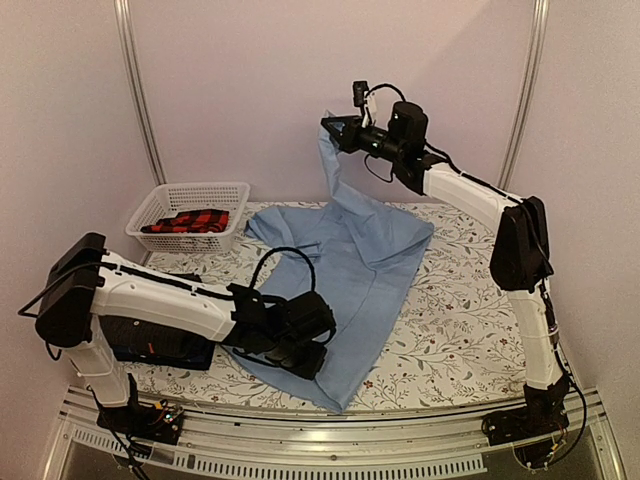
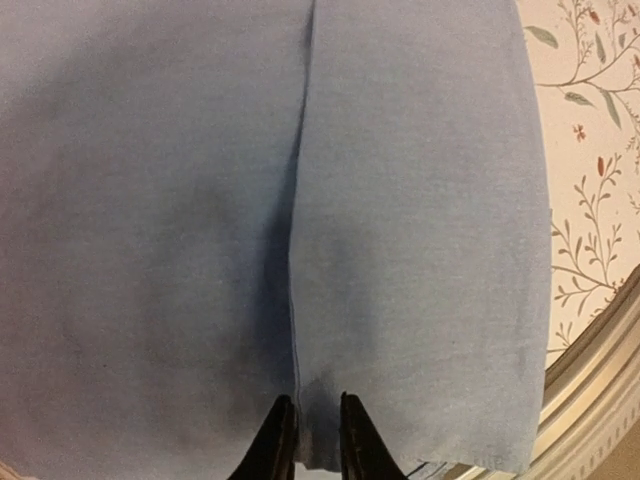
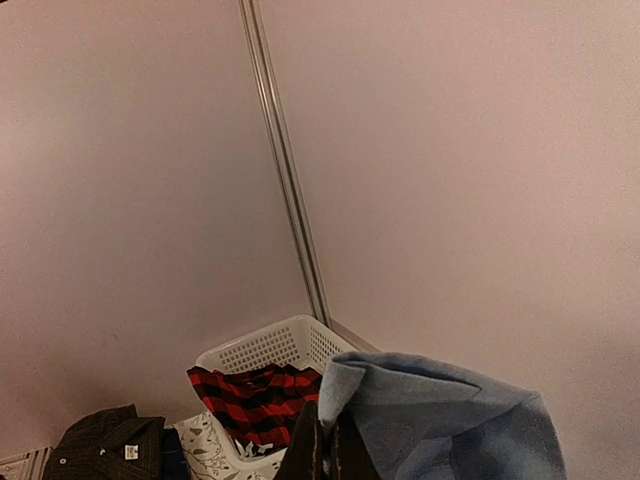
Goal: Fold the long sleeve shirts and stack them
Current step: Fold the flattened shirt at the center of the board, then place the sleeve at the center of the board.
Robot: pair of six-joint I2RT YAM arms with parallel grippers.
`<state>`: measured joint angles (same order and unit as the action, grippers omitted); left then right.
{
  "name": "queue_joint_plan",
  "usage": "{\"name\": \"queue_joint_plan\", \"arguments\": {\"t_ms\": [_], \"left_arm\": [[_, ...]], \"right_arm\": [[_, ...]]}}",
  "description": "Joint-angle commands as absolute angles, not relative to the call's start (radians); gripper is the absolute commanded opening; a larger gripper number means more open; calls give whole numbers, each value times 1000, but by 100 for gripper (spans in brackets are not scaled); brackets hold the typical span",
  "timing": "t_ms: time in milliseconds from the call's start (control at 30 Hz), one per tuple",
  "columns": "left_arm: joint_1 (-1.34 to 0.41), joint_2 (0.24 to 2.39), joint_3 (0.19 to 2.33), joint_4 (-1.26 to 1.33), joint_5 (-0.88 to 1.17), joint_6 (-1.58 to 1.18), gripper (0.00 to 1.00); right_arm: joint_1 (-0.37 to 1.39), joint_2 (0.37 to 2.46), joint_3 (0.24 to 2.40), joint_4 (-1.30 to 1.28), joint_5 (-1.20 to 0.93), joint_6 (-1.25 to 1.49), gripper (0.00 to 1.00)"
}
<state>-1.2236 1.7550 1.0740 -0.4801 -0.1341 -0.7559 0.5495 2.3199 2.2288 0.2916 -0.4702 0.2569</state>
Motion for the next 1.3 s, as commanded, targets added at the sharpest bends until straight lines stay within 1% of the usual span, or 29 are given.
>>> {"name": "queue_joint_plan", "arguments": {"t_ms": [0,33,200,367,500,667,767,867,1000,1133,1267], "left_arm": [[-1220,1764,1055,-477,-89,-723,22],[-1220,1760,1056,-477,-88,-719,25],[-1188,1708,1076,-477,-80,-679,33],[-1099,1657,1091,-461,-58,-618,41],[-985,1609,1093,-406,-14,-601,42],[-872,1590,1147,-384,19,-555,48],[-809,1605,1171,-356,86,-525,51],[-763,1625,1195,-322,145,-512,53],[-742,1647,1214,-316,180,-499,53],[-740,1629,1186,-292,196,-486,55],[-738,1627,1165,-289,220,-472,55]], "right_arm": [[553,2293,2170,263,-490,299,0],[553,2282,2149,260,-493,310,0],[560,2207,1995,210,-445,349,0],[573,2091,1814,163,-413,375,0],[605,1976,1653,127,-376,379,0],[667,1844,1432,116,-345,377,0],[711,1808,1341,93,-318,355,0],[724,1792,1254,118,-314,392,0],[745,1795,1199,132,-291,399,0],[757,1806,1191,120,-308,361,0],[768,1780,1138,134,-302,344,0]]}}
